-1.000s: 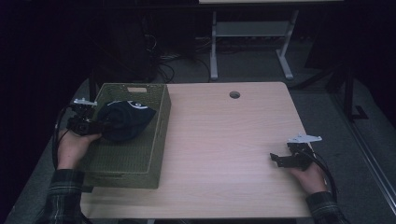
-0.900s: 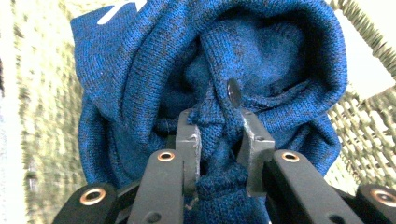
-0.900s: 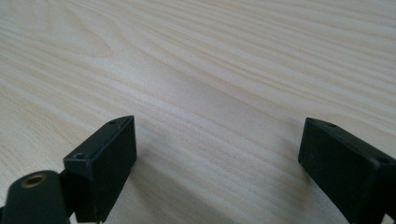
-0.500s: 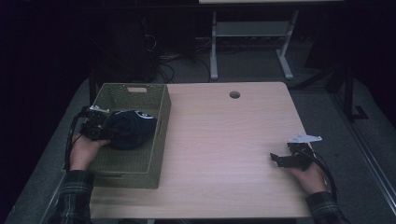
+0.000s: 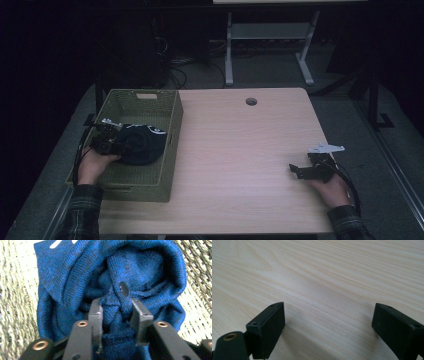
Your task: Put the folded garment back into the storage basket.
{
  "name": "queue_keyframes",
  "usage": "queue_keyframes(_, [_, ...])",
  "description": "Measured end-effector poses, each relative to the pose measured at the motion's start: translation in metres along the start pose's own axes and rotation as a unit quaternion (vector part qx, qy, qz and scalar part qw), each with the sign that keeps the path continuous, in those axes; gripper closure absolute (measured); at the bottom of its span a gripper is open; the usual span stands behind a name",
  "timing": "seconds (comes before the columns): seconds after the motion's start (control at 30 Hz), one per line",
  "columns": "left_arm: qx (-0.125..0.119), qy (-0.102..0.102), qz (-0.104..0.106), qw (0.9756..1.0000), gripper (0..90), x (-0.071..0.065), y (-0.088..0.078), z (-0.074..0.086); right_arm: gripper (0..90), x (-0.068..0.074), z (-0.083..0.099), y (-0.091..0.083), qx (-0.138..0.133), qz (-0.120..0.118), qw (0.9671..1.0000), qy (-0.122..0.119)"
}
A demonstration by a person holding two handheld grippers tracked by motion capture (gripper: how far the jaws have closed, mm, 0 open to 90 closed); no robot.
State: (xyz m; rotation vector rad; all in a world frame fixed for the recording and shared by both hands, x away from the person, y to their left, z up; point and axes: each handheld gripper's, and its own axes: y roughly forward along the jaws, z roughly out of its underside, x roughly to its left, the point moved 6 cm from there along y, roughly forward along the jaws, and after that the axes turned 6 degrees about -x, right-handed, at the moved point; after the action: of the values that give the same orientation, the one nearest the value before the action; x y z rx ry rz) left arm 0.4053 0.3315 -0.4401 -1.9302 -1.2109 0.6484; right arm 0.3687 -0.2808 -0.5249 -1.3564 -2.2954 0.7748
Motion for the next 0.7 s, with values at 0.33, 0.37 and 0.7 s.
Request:
queue_keyframes(0.33, [-0.074, -0.006, 0.007, 0.9972, 29.9, -0.012, -0.026, -0.029, 10.9, 0.000, 0.000, 0.000, 0.000, 0.000, 1.0000, 0.000])
queue_keyframes(0.37, [-0.074, -0.006, 0.007, 0.9972, 28.5, -0.012, -0.026, -0.029, 10.9, 0.000, 0.000, 0.000, 0.000, 0.000, 1.0000, 0.000])
queue_keyframes(0.7, [-0.122, 0.018, 0.043, 0.9914, 19.9, -0.059, -0.041, -0.066, 10.9, 0.000, 0.000, 0.000, 0.000, 0.000, 1.0000, 0.000])
